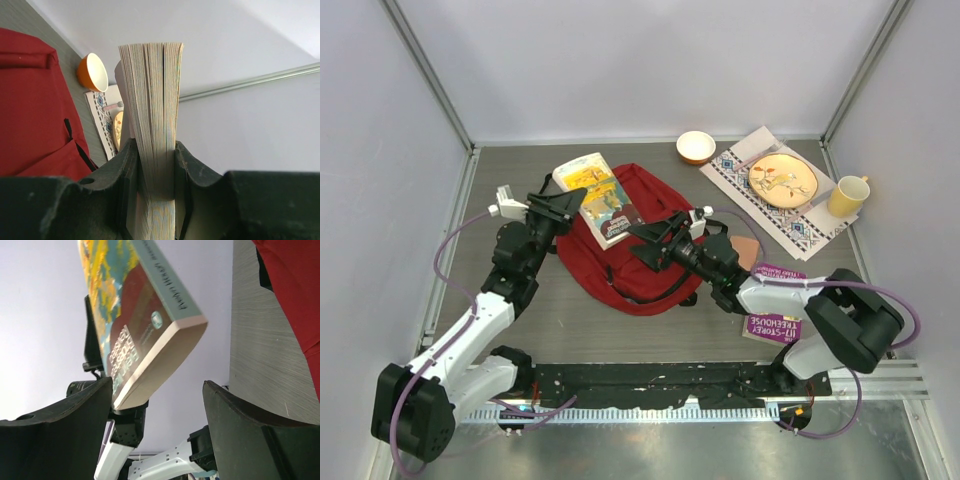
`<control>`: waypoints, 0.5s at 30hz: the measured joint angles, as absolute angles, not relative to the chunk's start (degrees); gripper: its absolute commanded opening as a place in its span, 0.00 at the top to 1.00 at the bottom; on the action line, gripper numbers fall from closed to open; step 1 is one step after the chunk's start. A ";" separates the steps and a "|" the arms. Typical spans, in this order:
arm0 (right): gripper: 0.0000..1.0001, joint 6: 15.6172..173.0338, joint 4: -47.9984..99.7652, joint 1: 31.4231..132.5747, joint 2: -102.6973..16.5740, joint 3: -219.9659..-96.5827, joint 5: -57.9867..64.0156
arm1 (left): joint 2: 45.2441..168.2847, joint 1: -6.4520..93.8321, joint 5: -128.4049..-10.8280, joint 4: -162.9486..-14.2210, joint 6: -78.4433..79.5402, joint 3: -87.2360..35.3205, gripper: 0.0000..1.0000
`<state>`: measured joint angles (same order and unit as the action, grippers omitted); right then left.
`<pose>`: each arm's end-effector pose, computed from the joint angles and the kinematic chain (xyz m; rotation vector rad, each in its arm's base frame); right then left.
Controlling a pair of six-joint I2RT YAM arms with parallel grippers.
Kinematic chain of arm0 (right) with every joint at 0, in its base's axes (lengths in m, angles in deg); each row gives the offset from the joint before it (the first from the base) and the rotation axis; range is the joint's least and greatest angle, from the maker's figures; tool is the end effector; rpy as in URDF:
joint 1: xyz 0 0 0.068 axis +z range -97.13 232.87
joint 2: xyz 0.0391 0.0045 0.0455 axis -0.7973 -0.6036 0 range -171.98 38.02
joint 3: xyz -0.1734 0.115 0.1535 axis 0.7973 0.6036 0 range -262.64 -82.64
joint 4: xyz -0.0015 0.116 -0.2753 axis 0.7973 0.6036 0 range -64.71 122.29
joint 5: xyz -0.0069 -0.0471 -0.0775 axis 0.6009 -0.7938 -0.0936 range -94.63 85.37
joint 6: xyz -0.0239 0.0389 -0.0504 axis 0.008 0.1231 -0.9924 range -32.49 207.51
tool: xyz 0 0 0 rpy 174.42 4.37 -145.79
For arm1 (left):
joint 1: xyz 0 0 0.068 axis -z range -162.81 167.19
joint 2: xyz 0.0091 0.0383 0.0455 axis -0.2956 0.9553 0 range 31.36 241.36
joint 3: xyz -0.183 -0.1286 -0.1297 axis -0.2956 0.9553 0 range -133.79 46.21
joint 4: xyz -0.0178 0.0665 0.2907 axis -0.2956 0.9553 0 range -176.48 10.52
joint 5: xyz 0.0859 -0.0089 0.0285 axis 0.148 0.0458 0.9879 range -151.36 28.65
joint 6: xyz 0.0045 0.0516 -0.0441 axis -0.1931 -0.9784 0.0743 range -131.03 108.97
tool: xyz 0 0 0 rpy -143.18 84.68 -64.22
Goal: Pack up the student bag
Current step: Pick up the book from the center of the board.
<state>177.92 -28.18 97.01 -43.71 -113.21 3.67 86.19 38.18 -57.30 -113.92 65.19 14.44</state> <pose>0.2366 0.2405 0.1814 0.6143 1.8028 1.8769 0.2720 -0.1001 0.2708 -0.8161 1.4246 -1.2899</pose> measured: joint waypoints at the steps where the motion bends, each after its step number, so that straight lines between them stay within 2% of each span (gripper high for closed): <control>1: 0.23 178.10 -28.27 97.01 -44.61 -113.53 3.82 | 86.25 38.18 -57.56 -114.14 65.22 14.44 1.00; 10: 0.22 178.14 -31.27 95.57 -47.61 -115.85 4.04 | 86.75 38.23 -59.40 -116.87 66.92 14.44 1.00; 15: 0.27 178.73 -35.70 94.56 -51.32 -119.15 5.15 | 88.72 38.23 -60.12 -120.13 69.72 15.29 1.00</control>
<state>178.73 -35.70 94.56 -51.32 -119.15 5.15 88.72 38.23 -60.12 -120.13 69.72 15.29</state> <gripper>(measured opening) 0.759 0.311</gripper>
